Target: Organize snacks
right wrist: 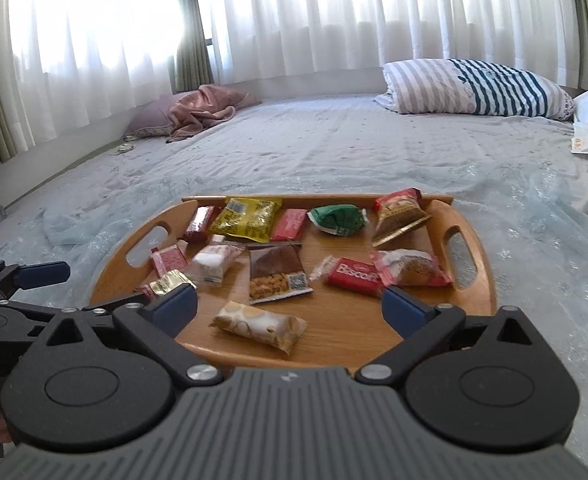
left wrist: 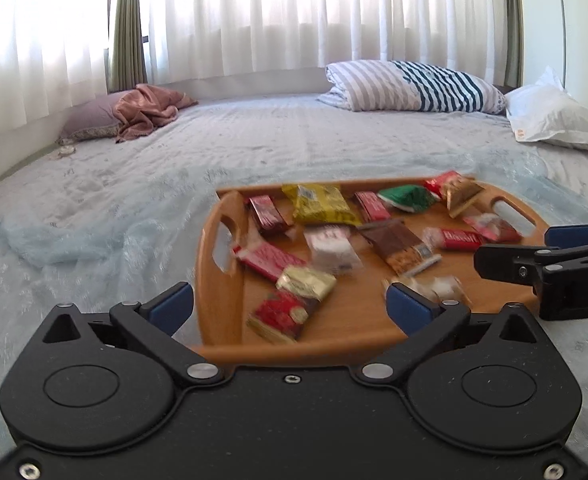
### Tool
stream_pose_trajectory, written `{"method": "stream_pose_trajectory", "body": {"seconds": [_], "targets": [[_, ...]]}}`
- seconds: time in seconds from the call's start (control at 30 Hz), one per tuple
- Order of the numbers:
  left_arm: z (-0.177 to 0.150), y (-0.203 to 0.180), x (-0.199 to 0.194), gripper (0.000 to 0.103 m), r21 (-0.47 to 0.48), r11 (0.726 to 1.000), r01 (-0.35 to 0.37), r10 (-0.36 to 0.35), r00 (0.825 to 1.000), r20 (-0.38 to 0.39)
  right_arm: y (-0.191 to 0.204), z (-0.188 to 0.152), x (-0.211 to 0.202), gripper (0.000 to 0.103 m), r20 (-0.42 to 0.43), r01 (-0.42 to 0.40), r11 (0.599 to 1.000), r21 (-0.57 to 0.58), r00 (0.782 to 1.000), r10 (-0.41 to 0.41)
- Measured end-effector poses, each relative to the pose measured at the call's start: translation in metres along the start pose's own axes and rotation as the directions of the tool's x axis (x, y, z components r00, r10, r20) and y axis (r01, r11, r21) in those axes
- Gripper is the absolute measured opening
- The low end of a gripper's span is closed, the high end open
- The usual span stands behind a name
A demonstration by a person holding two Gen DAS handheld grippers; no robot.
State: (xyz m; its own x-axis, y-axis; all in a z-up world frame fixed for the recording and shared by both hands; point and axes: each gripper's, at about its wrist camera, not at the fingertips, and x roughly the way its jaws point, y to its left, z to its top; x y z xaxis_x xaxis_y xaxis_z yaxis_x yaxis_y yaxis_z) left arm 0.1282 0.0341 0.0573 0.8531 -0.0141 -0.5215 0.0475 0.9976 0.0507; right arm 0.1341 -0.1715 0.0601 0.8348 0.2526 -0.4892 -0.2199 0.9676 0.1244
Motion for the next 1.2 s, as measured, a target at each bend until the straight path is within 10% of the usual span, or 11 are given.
{"method": "stream_pose_trajectory", "body": {"seconds": [0.43, 1.2], "targets": [[-0.047, -0.032, 0.003, 0.103, -0.009, 1.000, 0.010, -0.011, 0.995, -0.104, -0.036, -0.058, -0.012, 0.103, -0.141, 0.203, 0.978, 0.046, 0.971, -0.194], [-0.036, -0.025, 0.041, 0.103, -0.093, 0.996, -0.005, -0.010, 0.988, -0.156, -0.029, -0.052, 0.020, 0.103, -0.162, 0.223, 0.975, 0.007, 0.962, -0.219]]}}
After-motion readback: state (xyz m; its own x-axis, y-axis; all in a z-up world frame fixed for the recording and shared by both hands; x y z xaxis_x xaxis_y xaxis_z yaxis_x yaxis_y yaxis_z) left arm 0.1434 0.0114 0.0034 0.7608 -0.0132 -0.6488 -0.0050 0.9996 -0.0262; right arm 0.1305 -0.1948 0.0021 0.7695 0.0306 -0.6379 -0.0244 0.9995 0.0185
